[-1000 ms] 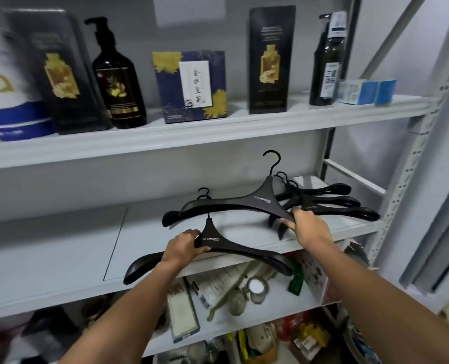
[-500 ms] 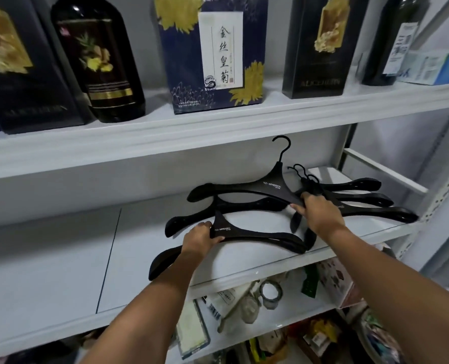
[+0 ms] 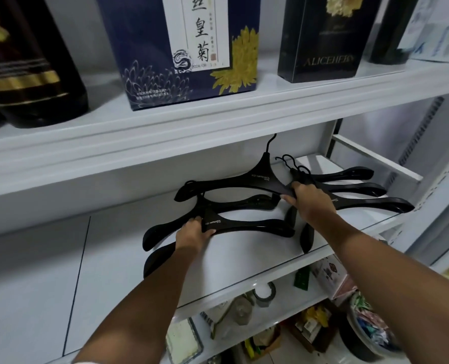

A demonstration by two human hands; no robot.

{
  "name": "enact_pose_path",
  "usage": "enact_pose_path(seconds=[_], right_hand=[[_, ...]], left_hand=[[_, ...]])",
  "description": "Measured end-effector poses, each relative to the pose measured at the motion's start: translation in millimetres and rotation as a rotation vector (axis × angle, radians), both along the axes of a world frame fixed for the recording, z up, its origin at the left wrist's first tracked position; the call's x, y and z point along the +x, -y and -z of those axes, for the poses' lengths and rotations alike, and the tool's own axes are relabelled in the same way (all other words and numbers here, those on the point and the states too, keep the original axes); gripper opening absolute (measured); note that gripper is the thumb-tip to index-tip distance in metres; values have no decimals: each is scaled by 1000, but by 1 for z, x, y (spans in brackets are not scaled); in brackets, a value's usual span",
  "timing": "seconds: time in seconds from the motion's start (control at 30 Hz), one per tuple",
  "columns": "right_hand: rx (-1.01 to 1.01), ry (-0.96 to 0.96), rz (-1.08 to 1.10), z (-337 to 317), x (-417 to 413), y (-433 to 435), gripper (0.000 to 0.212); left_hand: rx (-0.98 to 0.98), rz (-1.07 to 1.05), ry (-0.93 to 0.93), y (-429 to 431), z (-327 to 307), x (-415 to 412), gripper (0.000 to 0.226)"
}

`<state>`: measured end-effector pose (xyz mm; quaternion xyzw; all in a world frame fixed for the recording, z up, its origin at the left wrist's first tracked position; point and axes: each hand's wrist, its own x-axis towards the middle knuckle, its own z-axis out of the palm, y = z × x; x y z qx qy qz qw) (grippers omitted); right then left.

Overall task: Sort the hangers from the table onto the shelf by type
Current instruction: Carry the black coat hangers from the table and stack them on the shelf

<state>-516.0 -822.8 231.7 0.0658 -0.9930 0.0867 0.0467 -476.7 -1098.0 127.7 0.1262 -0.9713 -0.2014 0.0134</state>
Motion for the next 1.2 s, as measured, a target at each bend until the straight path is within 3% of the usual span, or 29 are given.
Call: enact_pose_path(seconds=[0.27, 0.6, 0.7, 0.83, 0.97, 1.1, 1.2], right_hand=[[-38, 14, -89, 8, -15, -1, 43], [-21, 46, -181, 17, -22, 3, 42], [-18, 40, -205, 18, -23, 8, 41], [-26, 56, -244, 28, -18, 17, 41], [-7, 123, -305, 43, -2, 29, 43], [6, 126, -422, 57, 18, 40, 43], [47, 106, -491, 65, 26, 46, 46]], left_hand=[[-77, -45, 36, -7, 9, 1, 52], [-231, 35, -108, -2, 5, 28, 51], [-286, 142, -231, 6, -5, 44, 59], [-432, 334, -489, 12, -17, 66, 34], [-435, 335, -651, 9, -37, 78, 30], [-377, 268, -525, 8, -44, 86, 41], [-293, 201, -261, 8, -42, 86, 54]])
